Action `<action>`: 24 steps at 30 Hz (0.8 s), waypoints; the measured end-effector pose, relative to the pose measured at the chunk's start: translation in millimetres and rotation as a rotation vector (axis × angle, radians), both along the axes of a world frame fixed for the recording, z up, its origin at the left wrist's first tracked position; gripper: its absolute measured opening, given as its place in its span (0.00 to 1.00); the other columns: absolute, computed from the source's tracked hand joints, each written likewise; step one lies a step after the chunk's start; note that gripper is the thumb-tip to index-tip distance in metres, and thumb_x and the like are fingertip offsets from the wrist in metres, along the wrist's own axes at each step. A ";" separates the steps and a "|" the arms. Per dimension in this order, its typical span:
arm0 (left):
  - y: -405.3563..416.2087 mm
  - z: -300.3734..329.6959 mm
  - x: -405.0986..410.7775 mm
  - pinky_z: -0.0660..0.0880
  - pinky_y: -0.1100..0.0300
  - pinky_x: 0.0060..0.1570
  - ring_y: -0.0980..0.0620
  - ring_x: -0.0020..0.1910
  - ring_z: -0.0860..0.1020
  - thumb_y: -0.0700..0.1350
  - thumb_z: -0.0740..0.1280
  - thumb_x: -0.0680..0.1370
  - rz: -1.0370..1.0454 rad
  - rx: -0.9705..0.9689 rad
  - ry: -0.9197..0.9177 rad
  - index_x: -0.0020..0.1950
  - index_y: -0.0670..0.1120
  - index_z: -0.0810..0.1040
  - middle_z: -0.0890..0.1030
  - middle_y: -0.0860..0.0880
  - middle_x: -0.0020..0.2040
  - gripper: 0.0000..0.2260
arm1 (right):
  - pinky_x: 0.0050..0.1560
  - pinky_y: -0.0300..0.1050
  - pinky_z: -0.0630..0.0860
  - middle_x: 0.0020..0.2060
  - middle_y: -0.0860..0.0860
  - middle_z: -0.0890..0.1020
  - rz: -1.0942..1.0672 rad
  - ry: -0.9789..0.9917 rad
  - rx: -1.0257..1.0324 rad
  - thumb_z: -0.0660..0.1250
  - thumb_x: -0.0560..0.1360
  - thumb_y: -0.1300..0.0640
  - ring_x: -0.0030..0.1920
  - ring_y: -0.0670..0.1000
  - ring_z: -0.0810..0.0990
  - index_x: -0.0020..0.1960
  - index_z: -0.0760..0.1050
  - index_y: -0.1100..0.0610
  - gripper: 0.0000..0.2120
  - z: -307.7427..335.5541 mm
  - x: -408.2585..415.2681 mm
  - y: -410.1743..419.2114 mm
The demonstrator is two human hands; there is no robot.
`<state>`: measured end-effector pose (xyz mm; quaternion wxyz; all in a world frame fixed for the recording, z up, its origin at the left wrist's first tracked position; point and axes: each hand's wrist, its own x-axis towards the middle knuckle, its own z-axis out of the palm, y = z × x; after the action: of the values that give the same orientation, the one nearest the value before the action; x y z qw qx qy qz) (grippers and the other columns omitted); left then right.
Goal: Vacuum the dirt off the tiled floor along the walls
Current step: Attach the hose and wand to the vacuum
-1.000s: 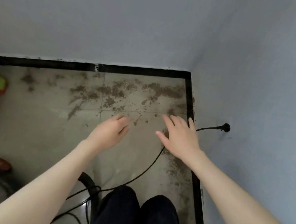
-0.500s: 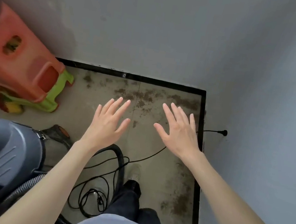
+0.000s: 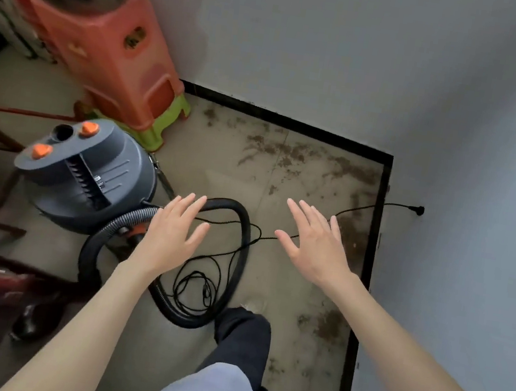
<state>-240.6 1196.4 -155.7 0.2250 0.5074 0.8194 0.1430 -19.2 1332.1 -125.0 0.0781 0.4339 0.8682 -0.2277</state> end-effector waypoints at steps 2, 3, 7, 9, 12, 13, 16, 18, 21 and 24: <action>-30.2 -2.8 -8.6 0.56 0.48 0.73 0.46 0.75 0.57 0.51 0.59 0.81 0.043 -0.024 -0.004 0.76 0.47 0.60 0.62 0.46 0.75 0.25 | 0.77 0.56 0.43 0.79 0.51 0.55 0.030 0.017 -0.006 0.53 0.82 0.42 0.79 0.51 0.51 0.80 0.49 0.49 0.30 0.2 -12.4 -17.7; -42.6 -4.6 -13.2 0.56 0.48 0.73 0.46 0.75 0.58 0.51 0.60 0.81 0.059 -0.038 -0.013 0.76 0.47 0.60 0.62 0.46 0.75 0.25 | 0.77 0.55 0.44 0.79 0.51 0.56 0.045 0.026 -0.008 0.53 0.82 0.42 0.79 0.51 0.52 0.80 0.49 0.49 0.30 -0.1 -18.7 -25.8; -82.7 -12.1 -27.3 0.58 0.48 0.73 0.48 0.75 0.58 0.50 0.61 0.80 0.124 -0.079 -0.050 0.76 0.46 0.61 0.63 0.45 0.75 0.25 | 0.77 0.54 0.45 0.78 0.51 0.58 0.117 0.027 -0.027 0.54 0.83 0.43 0.78 0.50 0.53 0.80 0.50 0.50 0.29 -7.3 -39.1 -53.2; -99.2 -17.8 -35.1 0.58 0.49 0.73 0.48 0.75 0.58 0.49 0.61 0.80 0.137 -0.091 -0.061 0.75 0.45 0.62 0.64 0.45 0.74 0.25 | 0.77 0.53 0.46 0.78 0.51 0.59 0.148 0.015 -0.044 0.54 0.83 0.44 0.78 0.50 0.54 0.80 0.51 0.50 0.29 -13.0 -50.8 -62.8; -121.5 -31.7 -55.3 0.58 0.49 0.73 0.49 0.74 0.59 0.47 0.63 0.80 0.201 -0.116 -0.093 0.75 0.46 0.63 0.65 0.46 0.74 0.24 | 0.76 0.53 0.49 0.76 0.50 0.62 0.195 0.008 -0.058 0.56 0.83 0.46 0.76 0.49 0.57 0.79 0.53 0.52 0.28 -27.2 -79.6 -72.8; -128.6 -38.3 -64.4 0.59 0.50 0.72 0.49 0.74 0.60 0.47 0.63 0.80 0.225 -0.126 -0.101 0.75 0.46 0.63 0.65 0.46 0.74 0.24 | 0.76 0.53 0.50 0.76 0.51 0.63 0.205 0.008 -0.069 0.56 0.83 0.47 0.76 0.49 0.58 0.79 0.54 0.52 0.28 -34.0 -91.8 -75.7; -145.1 -67.6 -100.1 0.60 0.51 0.71 0.49 0.73 0.61 0.45 0.63 0.79 0.303 -0.158 -0.115 0.74 0.45 0.64 0.66 0.46 0.73 0.23 | 0.74 0.52 0.52 0.74 0.50 0.66 0.237 0.002 -0.094 0.58 0.82 0.48 0.74 0.50 0.61 0.78 0.57 0.54 0.27 -65.8 -135.8 -83.6; -148.8 -93.4 -127.7 0.61 0.51 0.71 0.48 0.73 0.62 0.44 0.63 0.79 0.351 -0.200 -0.132 0.74 0.44 0.64 0.67 0.45 0.72 0.23 | 0.74 0.52 0.56 0.73 0.51 0.67 0.236 -0.013 -0.120 0.58 0.82 0.49 0.73 0.51 0.64 0.78 0.58 0.55 0.26 -93.7 -166.8 -89.4; -147.0 -136.3 -167.8 0.61 0.51 0.70 0.46 0.72 0.63 0.43 0.63 0.79 0.397 -0.250 -0.168 0.74 0.42 0.63 0.66 0.44 0.72 0.23 | 0.72 0.53 0.60 0.72 0.54 0.69 0.196 -0.025 -0.190 0.59 0.82 0.51 0.70 0.55 0.67 0.78 0.59 0.57 0.26 -139.4 -207.8 -100.6; -144.3 -171.6 -198.3 0.62 0.48 0.69 0.44 0.71 0.63 0.43 0.63 0.79 0.432 -0.308 -0.163 0.75 0.41 0.61 0.65 0.43 0.72 0.25 | 0.72 0.52 0.61 0.73 0.55 0.68 0.171 -0.067 -0.260 0.58 0.82 0.52 0.70 0.56 0.67 0.78 0.58 0.57 0.26 -177.5 -239.4 -112.0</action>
<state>-438.9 1052.0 -327.3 0.3290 0.2673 0.9000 0.1018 -258.6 1220.1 -302.4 0.1814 0.3518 0.8623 -0.3159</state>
